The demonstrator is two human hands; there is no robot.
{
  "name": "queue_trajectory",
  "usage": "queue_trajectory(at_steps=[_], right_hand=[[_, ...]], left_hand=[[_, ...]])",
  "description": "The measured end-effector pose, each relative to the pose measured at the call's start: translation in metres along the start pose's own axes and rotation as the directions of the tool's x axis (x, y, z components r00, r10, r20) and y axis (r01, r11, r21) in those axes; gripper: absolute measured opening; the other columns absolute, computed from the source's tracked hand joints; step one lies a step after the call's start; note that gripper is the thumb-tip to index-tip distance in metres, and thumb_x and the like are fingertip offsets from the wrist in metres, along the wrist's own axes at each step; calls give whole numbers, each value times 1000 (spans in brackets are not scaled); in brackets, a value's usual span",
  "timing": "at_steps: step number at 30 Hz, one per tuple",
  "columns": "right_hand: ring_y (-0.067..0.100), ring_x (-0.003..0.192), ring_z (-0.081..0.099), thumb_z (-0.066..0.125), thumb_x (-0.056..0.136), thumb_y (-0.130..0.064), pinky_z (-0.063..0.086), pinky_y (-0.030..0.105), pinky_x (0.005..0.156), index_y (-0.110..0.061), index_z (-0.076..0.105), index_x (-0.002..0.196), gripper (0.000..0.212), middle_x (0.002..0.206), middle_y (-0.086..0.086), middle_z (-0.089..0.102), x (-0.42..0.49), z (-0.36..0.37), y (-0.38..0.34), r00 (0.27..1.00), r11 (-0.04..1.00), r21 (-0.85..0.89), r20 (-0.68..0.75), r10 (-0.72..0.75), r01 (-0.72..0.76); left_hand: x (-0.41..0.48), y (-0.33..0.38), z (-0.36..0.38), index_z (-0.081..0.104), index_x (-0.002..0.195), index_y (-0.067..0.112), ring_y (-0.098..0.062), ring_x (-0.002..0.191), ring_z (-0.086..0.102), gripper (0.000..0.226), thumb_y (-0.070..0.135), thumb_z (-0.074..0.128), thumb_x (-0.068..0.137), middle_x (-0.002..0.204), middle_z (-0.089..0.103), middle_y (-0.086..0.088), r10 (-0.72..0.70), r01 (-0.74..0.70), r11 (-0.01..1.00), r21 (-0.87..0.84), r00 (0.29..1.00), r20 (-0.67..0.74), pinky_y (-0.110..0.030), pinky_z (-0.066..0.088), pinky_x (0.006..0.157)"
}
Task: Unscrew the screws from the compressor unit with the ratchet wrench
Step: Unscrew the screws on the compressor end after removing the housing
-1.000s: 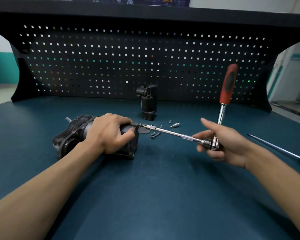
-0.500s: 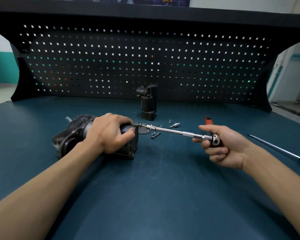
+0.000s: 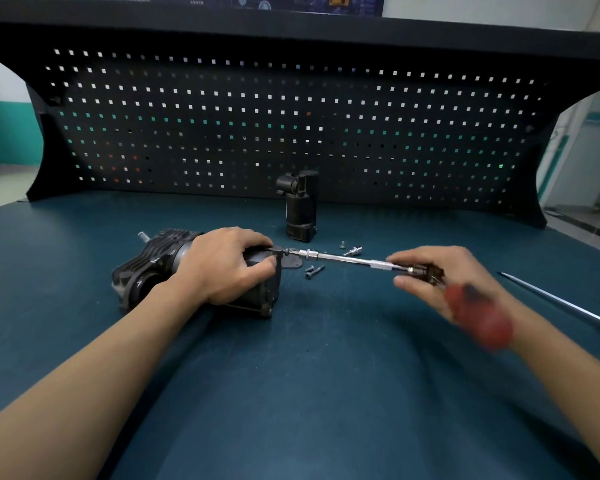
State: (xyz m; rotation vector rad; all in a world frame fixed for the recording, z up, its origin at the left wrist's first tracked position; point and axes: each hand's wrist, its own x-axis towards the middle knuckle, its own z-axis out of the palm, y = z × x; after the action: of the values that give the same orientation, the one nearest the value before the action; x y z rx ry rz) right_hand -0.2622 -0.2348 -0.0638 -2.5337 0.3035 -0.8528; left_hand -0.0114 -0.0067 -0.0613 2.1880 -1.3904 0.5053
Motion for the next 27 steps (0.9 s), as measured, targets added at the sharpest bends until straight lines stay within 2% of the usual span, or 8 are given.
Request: queue_trajectory(at_steps=[2,6,13,17,19,21,23,27], right_hand=[[5,84,65,79,83,-8,49,18,76,-21,75,109,29,89,-12,69,2,-2,0,992,988,-105,-51,-116,110],[4,84,64,80,83,-13,48,17,77,-19,74,111,29,88,-12,66,3,-6,-3,978,970,-167,-83,-193,177],[11,66,59,80,84,-26,48,23,62,-32,74,94,13,72,-8,65,1,-4,-1,998,997,-63,-43,-49,46],[2,59,55,78,83,-42,45,21,57,-38,73,90,9,73,-2,69,2,-4,-4,997,997,40,16,70,-71],[3,55,50,74,79,-59,39,20,50,-27,75,86,33,65,-1,64,2,-4,-7,982,978,106,76,172,-180],[10,48,38,70,70,-72,30,21,44,-8,68,77,65,57,0,50,2,-5,-12,937,903,254,137,322,-347],[14,45,32,67,65,-80,26,21,40,-2,71,77,79,56,3,47,3,-5,-17,856,766,382,231,462,-517],[13,37,25,54,69,-80,22,23,37,-4,79,87,82,52,4,45,5,-9,-22,677,522,432,486,552,-735]], left_hand=[[0,0,0,69,116,34,-19,112,60,71,69,30,69,116,70,9,-5,5,1000,9,1000,12,-34,44,84],[0,1,2,70,109,35,-21,106,61,67,68,28,68,108,71,9,-15,14,999,38,1000,5,-33,42,76],[1,4,1,73,103,31,-26,101,63,67,64,26,68,101,74,5,25,-20,997,79,998,-60,-34,39,69],[-1,5,1,74,101,30,-27,98,64,65,63,28,69,97,74,3,36,-31,997,67,996,-80,-34,43,70],[-2,5,2,74,100,30,-27,97,64,64,63,28,69,95,74,2,37,-32,998,63,996,-83,-34,43,69],[-2,5,2,74,99,30,-27,96,64,64,63,29,69,94,74,2,40,-34,998,61,995,-88,-33,41,68],[-2,5,2,74,100,30,-27,96,64,64,63,29,69,93,74,2,40,-35,998,60,995,-92,-33,40,68],[-2,4,2,74,99,30,-27,96,64,62,63,30,70,93,74,2,49,-43,997,59,993,-103,-33,38,67]])
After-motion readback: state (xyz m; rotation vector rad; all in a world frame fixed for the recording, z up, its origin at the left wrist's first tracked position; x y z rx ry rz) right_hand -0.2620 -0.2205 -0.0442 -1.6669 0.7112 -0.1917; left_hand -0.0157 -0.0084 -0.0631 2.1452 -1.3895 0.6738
